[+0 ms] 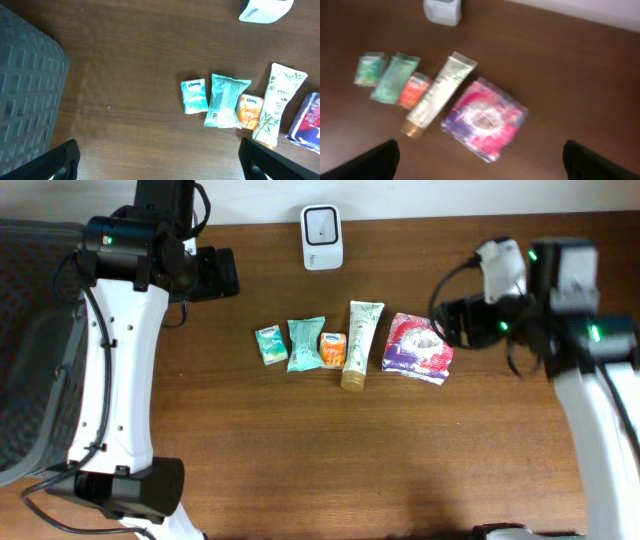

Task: Scan the item barcode
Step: 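Move the right gripper to the floral package and grasp it, then carry the floral package to the scanner and back down, then move the floral package to the table's right edge and release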

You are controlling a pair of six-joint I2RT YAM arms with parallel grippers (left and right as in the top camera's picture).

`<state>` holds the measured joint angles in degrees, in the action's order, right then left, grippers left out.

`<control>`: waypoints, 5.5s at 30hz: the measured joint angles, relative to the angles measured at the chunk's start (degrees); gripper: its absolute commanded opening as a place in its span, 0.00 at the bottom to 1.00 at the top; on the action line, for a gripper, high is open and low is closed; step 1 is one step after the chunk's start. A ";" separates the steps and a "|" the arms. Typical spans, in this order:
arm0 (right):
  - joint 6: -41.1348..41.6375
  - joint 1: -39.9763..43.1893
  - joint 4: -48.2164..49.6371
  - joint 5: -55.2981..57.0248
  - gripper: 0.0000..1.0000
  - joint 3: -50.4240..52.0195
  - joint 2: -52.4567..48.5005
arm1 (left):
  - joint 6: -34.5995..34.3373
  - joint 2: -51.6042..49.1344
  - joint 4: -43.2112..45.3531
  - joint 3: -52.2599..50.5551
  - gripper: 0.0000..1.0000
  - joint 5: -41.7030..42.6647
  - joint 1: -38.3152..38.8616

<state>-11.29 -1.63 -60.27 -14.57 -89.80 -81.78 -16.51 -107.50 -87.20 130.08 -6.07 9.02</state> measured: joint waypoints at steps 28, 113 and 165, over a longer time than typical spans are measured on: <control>0.39 12.85 -4.42 -22.27 0.04 -2.62 -43.98 | 0.00 0.00 0.00 0.00 0.99 0.00 0.00; 36.72 -8.87 39.39 -26.14 0.04 6.43 -12.79 | 0.00 0.00 0.00 0.00 0.99 0.00 0.00; 3.02 16.92 12.81 -25.03 0.42 10.82 -37.31 | 0.00 0.00 0.02 0.00 0.99 0.00 0.00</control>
<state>-8.27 15.29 -47.46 -39.59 -78.98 -119.09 -16.51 -107.50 -87.18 130.08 -6.07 9.02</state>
